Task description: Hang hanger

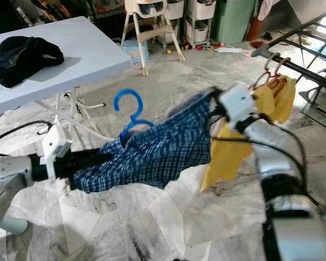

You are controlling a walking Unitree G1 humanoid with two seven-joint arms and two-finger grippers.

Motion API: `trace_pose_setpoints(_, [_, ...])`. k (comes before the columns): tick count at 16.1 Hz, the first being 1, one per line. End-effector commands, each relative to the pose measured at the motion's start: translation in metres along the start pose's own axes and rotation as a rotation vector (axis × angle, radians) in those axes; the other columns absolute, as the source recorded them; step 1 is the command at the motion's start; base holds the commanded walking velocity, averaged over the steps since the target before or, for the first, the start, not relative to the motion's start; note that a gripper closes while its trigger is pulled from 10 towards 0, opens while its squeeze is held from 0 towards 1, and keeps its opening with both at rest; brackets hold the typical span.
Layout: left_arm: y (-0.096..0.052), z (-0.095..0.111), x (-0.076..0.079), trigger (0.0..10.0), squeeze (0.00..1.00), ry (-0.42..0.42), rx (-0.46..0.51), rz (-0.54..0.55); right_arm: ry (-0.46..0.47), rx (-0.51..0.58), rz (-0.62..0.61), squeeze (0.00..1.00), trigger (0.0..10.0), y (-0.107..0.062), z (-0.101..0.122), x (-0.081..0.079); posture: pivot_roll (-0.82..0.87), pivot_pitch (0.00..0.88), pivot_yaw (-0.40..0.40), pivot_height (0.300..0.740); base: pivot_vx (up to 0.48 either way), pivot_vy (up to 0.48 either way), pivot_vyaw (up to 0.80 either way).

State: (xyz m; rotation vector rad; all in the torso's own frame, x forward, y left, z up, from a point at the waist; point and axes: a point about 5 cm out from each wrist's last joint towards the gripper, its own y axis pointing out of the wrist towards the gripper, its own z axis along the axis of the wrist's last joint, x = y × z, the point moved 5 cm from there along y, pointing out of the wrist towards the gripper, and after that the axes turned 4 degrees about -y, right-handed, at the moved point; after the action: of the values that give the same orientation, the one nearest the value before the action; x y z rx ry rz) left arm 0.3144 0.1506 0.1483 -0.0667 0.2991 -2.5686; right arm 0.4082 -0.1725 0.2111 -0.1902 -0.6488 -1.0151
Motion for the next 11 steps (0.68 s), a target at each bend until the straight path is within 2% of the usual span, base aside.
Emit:
trace_pose_setpoints(1, [0.0, 0.006, -0.006, 0.0, 0.0, 0.026, 0.012, 0.03, 0.016, 0.021, 0.065, 0.0, 0.0, 0.0, 0.004, -0.012, -0.12, 0.076, 0.001, 0.74, 0.0, 0.0, 0.0])
trace_pose_setpoints(2, [0.001, 0.007, -0.007, 0.0, 0.0, 0.026, 0.018, 0.031, 0.018, 0.024, 0.081, 0.0, 0.0, 0.0, 0.005, -0.015, -0.12, 0.076, 0.001, 0.74, 0.0, 0.0, 0.0])
trace_pose_setpoints(4, [0.001, 0.008, -0.011, 0.0, 0.0, 0.033, 0.017, 0.039, 0.07, 0.011, 0.18, 0.0, 0.0, -0.01, -0.002, -0.033, -0.12, 0.07, 0.009, 0.74, 0.0, 0.0, 0.0])
trace_pose_setpoints(6, [0.003, 0.008, -0.012, 0.0, 0.0, 0.039, 0.017, 0.039, 0.092, 0.009, 0.203, 0.0, 0.0, -0.012, -0.001, -0.038, -0.12, 0.069, 0.013, 0.74, 0.0, 0.0, 0.0])
trace_pose_setpoints(7, [0.006, 0.009, -0.013, 0.0, 0.0, 0.04, 0.022, 0.036, 0.111, 0.005, 0.237, 0.0, 2.1, -0.014, -0.001, -0.048, -0.12, 0.065, 0.018, 0.74, 0.0, 0.0, 0.0])
trace_pose_setpoints(8, [0.009, 0.009, -0.013, 0.0, 0.0, 0.042, 0.023, 0.031, 0.122, 0.009, 0.26, 0.0, 5.0, -0.015, 0.0, -0.057, -0.12, 0.06, 0.02, 0.74, 0.0, 0.0, 0.0])
trace_pose_setpoints(9, [0.01, 0.009, -0.012, 0.0, 0.0, 0.043, 0.022, 0.028, 0.127, 0.013, 0.263, 0.0, 4.9, -0.015, 0.002, -0.06, -0.12, 0.059, 0.021, 0.74, 0.0, 0.0, 0.0])
trace_pose_setpoints(10, [0.013, 0.008, -0.011, 0.0, 0.0, 0.042, 0.022, 0.022, 0.139, 0.016, 0.267, 0.0, 10.0, -0.014, 0.003, -0.066, -0.12, 0.056, 0.022, 0.74, 0.0, 0.0, 0.0])
trace_pose_setpoints(11, [0.014, 0.008, -0.011, 0.0, 0.0, 0.043, 0.024, 0.02, 0.143, 0.016, 0.27, 0.0, 10.0, -0.013, 0.004, -0.069, -0.12, 0.056, 0.022, 0.74, 0.0, 0.0, 0.0])
